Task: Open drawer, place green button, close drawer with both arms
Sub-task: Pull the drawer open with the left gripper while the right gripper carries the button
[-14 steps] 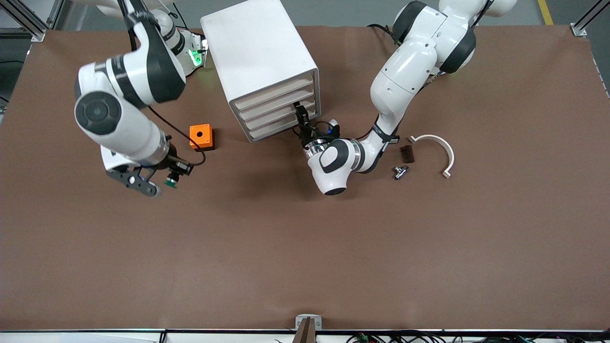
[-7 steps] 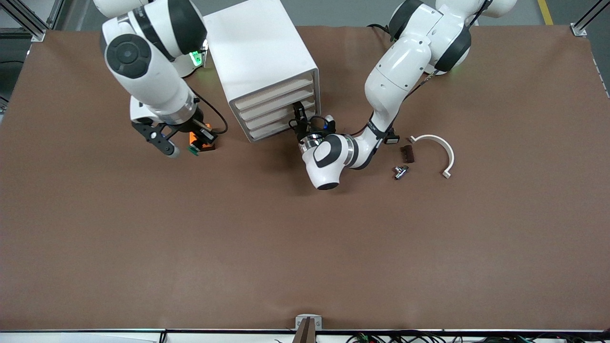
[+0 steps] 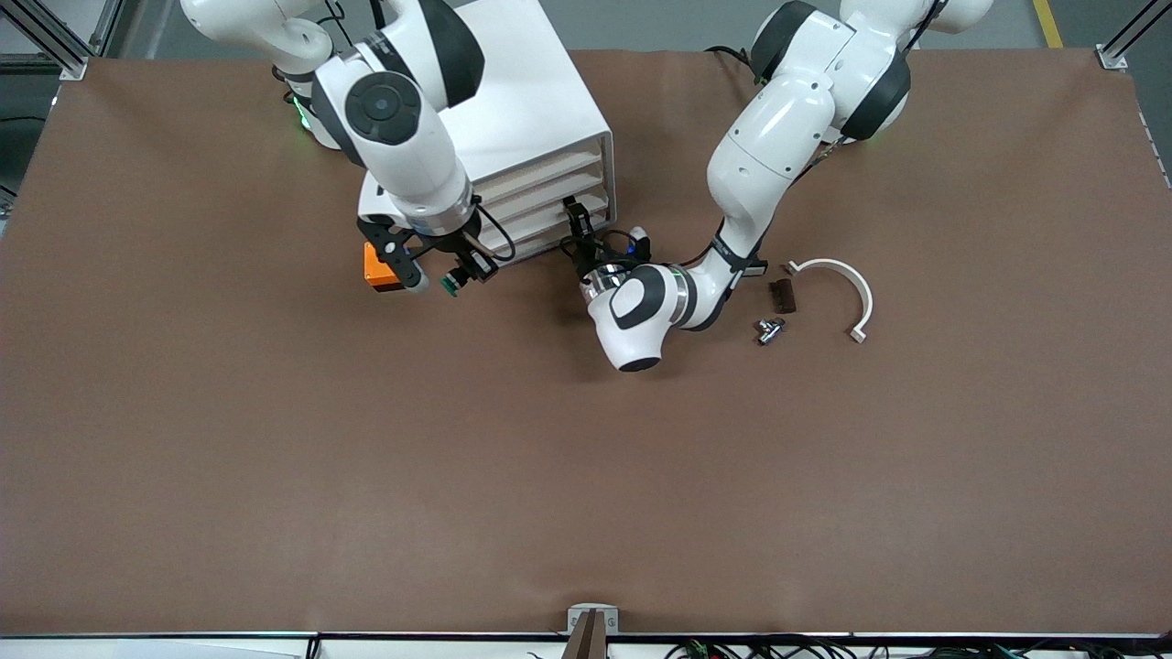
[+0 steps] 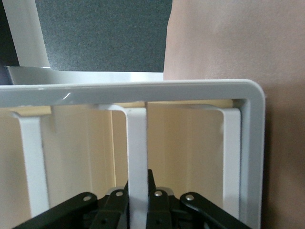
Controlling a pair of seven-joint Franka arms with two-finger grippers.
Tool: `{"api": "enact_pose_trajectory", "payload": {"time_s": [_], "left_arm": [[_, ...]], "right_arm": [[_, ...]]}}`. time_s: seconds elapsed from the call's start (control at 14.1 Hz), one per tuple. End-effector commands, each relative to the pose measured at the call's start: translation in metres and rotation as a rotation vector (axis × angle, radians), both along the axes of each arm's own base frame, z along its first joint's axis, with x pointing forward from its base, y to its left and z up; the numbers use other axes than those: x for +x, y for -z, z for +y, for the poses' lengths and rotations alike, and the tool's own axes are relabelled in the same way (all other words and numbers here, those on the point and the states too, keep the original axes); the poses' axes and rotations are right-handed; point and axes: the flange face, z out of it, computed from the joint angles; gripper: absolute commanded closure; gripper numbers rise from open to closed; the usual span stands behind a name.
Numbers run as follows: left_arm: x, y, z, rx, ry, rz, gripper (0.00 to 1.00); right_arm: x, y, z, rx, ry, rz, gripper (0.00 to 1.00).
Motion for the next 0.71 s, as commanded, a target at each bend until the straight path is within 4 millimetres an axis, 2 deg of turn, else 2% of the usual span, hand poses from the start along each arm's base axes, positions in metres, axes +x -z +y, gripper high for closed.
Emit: {"api": "enact_pose_trajectory", "payload": {"time_s": [0.0,0.28,0.64], "left_arm": [[0.012,0.002,0.007,-0.005,-0.03,0.017,0.93],[0.035,0.001,0.027,-0.006,-0.077,0.014,0.93],[0.063,0.001,0.054,-0.001,-0.139,0.011,0.92]], "right_arm": [[-0.006,0.007,0.024,-0.003,0.064,0.002,1.0],[-0.018,0.025,0.053,-0.018,0.091,0.007,1.0],[-0.032,0.037,0.072,-0.025,0.102,0.009,1.0]]}}
